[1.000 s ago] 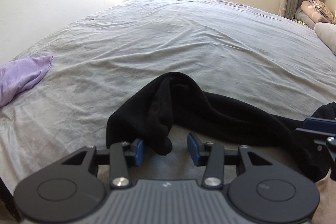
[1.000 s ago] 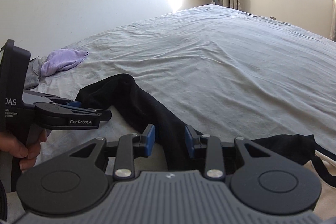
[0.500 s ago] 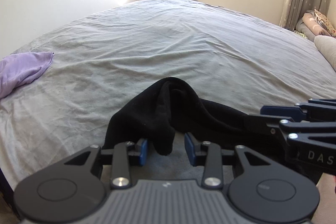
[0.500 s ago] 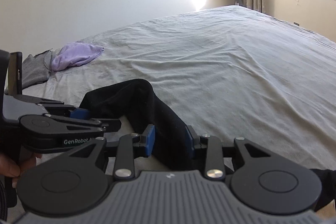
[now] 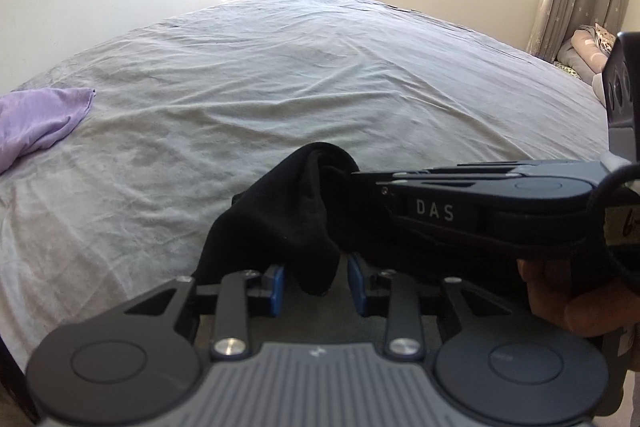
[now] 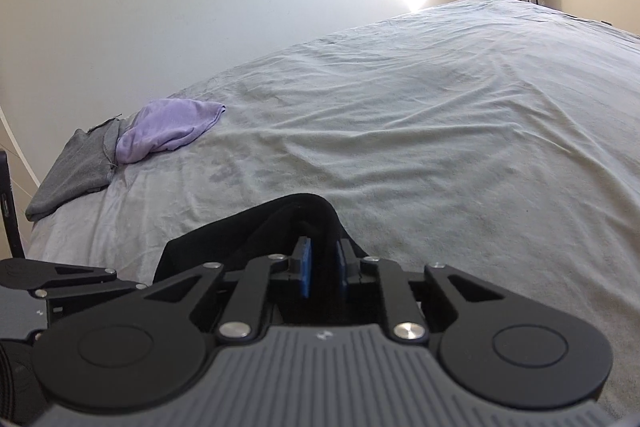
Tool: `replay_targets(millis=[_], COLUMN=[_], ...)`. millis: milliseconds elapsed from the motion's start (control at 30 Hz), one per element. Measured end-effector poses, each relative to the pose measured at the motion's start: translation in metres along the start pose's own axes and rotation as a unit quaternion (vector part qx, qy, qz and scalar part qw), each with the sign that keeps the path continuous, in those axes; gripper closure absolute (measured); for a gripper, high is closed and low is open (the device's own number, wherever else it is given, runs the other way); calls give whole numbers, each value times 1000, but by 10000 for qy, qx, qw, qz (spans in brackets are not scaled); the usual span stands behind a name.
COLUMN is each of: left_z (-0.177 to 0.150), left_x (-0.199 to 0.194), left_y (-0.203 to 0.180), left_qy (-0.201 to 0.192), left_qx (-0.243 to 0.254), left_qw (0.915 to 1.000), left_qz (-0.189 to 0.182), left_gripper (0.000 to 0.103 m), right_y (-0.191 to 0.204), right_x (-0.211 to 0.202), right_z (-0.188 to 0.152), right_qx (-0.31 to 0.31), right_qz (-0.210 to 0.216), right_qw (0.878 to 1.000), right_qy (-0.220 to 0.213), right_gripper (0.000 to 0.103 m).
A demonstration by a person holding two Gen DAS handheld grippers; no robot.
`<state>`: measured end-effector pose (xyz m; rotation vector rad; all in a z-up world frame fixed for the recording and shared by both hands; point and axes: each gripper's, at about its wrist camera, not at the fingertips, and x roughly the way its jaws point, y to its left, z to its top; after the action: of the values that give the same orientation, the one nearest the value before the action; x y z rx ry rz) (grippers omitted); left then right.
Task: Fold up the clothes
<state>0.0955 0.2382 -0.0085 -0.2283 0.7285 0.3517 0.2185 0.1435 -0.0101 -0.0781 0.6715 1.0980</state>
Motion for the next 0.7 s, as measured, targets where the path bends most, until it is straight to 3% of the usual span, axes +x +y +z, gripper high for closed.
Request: replay_targets(millis=[67,233,567,700], left_z=[2,6,-5,-12], left_x=[-3,-14,-31,-28], left_y=[3,8,2,3], left_qy=[-11,-68,-253,-127], left_qx=[-117,-559,-1273,-1732], left_qw=[9999,9973,9869,9777], left_qz=[-84,-461,-958,-1177], left_gripper=[67,48,36,36], right_y=[-1,-7,-11,-11], right_x=[-6,-34,-77,-90], right_z=[-1,-1,-23,-36], right_qx=[46,256,218,287], right_qz=[46,288,257,346], right_qw=[10000,9990,9994,9990], right_qy=[-45,-205,-25,35], right_gripper=[98,98,98,98])
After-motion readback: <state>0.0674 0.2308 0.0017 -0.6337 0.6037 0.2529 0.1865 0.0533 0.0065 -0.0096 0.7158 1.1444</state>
